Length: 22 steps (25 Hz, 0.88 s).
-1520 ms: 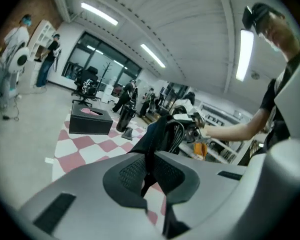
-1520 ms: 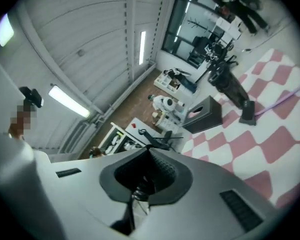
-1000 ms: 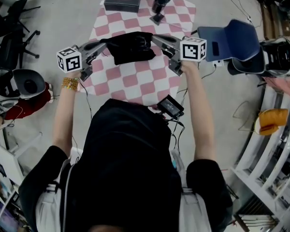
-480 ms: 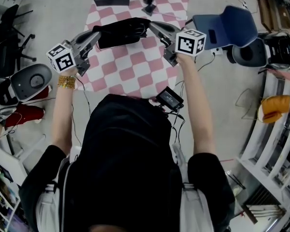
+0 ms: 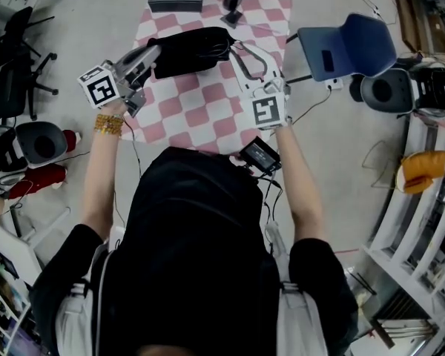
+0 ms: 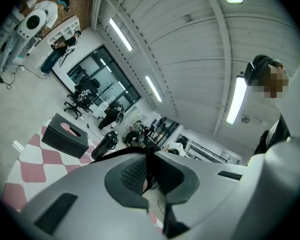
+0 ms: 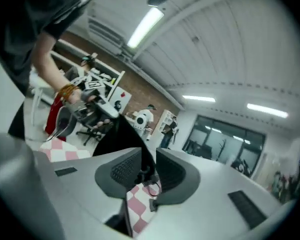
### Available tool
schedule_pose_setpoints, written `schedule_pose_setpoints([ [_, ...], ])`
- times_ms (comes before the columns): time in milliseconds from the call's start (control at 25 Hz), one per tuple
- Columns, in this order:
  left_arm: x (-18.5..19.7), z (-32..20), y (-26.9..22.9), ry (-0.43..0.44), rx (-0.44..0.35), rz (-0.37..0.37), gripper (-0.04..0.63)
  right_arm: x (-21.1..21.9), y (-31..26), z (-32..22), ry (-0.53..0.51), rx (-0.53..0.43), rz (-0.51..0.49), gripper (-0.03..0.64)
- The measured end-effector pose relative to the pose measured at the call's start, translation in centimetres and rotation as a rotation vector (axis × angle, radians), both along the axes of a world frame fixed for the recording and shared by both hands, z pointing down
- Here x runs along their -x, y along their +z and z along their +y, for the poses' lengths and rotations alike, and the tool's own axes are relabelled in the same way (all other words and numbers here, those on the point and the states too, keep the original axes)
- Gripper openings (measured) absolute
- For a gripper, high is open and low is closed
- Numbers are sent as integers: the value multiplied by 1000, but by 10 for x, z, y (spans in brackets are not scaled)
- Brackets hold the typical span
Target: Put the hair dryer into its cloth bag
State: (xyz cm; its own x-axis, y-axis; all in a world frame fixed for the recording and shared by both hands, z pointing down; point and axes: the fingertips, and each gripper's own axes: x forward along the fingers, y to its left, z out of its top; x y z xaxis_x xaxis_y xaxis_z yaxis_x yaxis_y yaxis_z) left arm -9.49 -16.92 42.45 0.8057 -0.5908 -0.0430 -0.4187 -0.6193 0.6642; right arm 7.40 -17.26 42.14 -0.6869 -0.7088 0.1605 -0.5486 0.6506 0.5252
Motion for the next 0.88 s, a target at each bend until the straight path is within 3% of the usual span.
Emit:
schedule_pose_setpoints([
  [160, 3, 4, 2, 17, 2, -5, 28, 47, 55, 47, -146, -134, 297, 97],
  [360, 0, 9, 3, 50, -11, -9, 28, 72, 99, 24, -89, -221, 516, 115],
  [520, 1, 12, 6, 72, -11, -18, 28, 73, 96, 4, -21, -222, 519, 30],
  [640, 5, 15, 9, 72, -28, -64, 29, 69, 75, 1, -6, -198, 484, 25],
  [880, 22, 9, 15, 6, -36, -110, 29, 79, 32, 20, -66, -286, 527, 23],
])
